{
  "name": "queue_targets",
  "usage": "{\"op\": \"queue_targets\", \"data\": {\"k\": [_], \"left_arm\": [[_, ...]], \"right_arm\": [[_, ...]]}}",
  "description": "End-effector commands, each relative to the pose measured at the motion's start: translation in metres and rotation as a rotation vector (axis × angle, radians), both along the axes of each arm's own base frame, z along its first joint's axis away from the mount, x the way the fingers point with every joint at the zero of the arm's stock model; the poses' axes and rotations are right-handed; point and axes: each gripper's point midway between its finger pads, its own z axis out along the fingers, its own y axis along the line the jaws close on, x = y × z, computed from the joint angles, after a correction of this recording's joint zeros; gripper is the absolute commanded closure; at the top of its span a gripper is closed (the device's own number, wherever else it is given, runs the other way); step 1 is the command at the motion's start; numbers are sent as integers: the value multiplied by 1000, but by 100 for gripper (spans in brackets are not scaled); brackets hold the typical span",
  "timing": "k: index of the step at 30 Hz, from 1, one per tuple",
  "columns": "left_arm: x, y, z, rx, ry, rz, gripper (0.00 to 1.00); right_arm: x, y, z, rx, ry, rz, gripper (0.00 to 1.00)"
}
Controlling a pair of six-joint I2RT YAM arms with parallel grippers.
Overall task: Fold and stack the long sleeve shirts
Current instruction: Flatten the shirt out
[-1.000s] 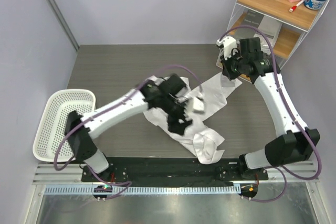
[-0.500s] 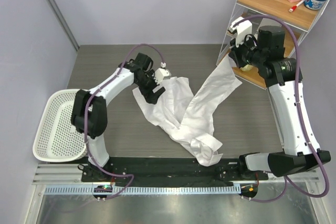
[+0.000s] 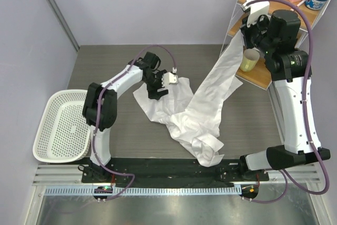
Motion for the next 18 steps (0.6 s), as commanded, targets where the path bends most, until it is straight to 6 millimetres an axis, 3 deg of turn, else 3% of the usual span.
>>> {"op": "queue_targets", "data": {"k": [1,3,8,10,14,17,18], "left_arm": [[-10,22,-36,151,38,-44,25],[-22,47,-53,200,75,25,29],[-55,98,-59,287,142,195,45],[-75,112,-66,312,200,346,46],[-96,114,-45,189,291,550,38],[-89,125,-14,72,297,682,32],[-87,130,1,34,277,703,31]], "right_arm": [[10,-25,48,27,-170,-159,99],[16,-27,56,27,-205,-174,99],[38,-22,63,36,-237,-168,99],[50,-16,65,60,-241,-154,99],[66,3,64,106,-218,-87,99],[61,27,55,93,-176,-32,99],[55,44,49,82,-154,8,99]]}}
